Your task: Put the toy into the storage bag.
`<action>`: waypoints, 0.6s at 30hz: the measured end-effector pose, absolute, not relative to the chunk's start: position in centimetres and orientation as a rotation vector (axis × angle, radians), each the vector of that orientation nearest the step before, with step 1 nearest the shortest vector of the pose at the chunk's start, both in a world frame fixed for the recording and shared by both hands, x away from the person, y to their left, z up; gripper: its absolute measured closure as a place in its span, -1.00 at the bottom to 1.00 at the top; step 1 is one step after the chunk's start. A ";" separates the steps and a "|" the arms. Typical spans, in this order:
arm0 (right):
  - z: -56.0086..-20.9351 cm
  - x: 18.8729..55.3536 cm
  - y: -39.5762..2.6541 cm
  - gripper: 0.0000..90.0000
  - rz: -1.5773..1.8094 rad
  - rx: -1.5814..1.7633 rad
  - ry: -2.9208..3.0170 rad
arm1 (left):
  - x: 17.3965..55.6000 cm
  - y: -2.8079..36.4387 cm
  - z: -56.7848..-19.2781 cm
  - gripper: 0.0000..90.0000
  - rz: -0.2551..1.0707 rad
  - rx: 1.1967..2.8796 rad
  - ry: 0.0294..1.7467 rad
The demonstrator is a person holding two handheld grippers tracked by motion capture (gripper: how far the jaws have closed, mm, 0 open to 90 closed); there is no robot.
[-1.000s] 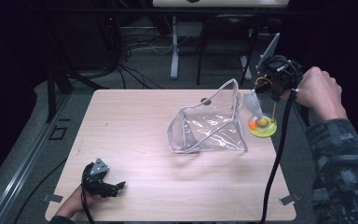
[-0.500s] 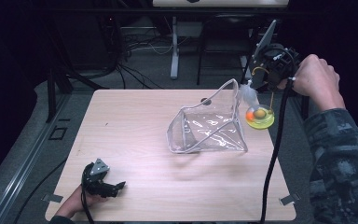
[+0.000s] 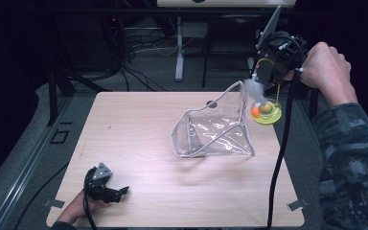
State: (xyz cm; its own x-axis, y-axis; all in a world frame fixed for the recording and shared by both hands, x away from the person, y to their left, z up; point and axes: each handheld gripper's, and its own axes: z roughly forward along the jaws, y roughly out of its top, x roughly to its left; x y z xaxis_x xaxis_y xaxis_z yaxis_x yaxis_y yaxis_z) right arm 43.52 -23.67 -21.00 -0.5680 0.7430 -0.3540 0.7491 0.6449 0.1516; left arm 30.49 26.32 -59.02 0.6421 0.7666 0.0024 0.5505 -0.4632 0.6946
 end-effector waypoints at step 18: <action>-18.6 43.1 -20.0 0.93 -0.007 1.085 2.488 | 30.5 26.3 -59.0 -1.00 0.416 2.189 1.020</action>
